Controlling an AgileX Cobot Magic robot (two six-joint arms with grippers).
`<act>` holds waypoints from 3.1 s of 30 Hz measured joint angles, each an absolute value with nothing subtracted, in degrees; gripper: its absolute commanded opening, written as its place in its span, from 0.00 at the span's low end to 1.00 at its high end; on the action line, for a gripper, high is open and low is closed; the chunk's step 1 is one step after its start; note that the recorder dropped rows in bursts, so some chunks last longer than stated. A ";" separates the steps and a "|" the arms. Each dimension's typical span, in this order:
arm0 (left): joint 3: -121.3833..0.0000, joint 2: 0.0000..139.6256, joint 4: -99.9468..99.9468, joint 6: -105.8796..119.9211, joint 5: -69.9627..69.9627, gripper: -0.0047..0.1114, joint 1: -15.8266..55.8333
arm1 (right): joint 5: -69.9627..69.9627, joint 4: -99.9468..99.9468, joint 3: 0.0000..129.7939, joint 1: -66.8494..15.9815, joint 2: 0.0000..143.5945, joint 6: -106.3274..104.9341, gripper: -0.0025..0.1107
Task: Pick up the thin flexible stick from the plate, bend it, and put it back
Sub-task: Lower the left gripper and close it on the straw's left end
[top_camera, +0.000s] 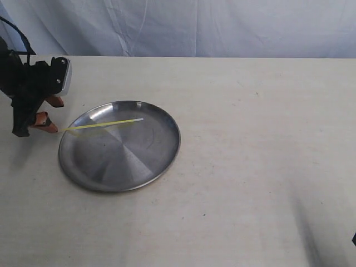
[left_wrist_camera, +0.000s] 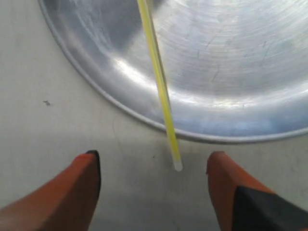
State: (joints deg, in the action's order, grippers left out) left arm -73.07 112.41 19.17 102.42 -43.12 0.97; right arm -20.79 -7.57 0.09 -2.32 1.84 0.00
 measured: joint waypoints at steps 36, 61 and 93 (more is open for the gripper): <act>-73.07 115.73 16.16 100.91 -40.96 0.57 1.59 | -20.79 -7.57 0.09 -2.32 1.84 0.00 0.01; -73.07 115.73 18.26 100.79 -42.20 0.54 1.59 | -20.79 -7.57 0.09 -2.32 1.84 0.00 0.01; -73.07 115.73 18.13 94.95 -43.85 0.04 1.59 | -20.79 -7.57 0.09 -2.32 1.84 0.00 0.01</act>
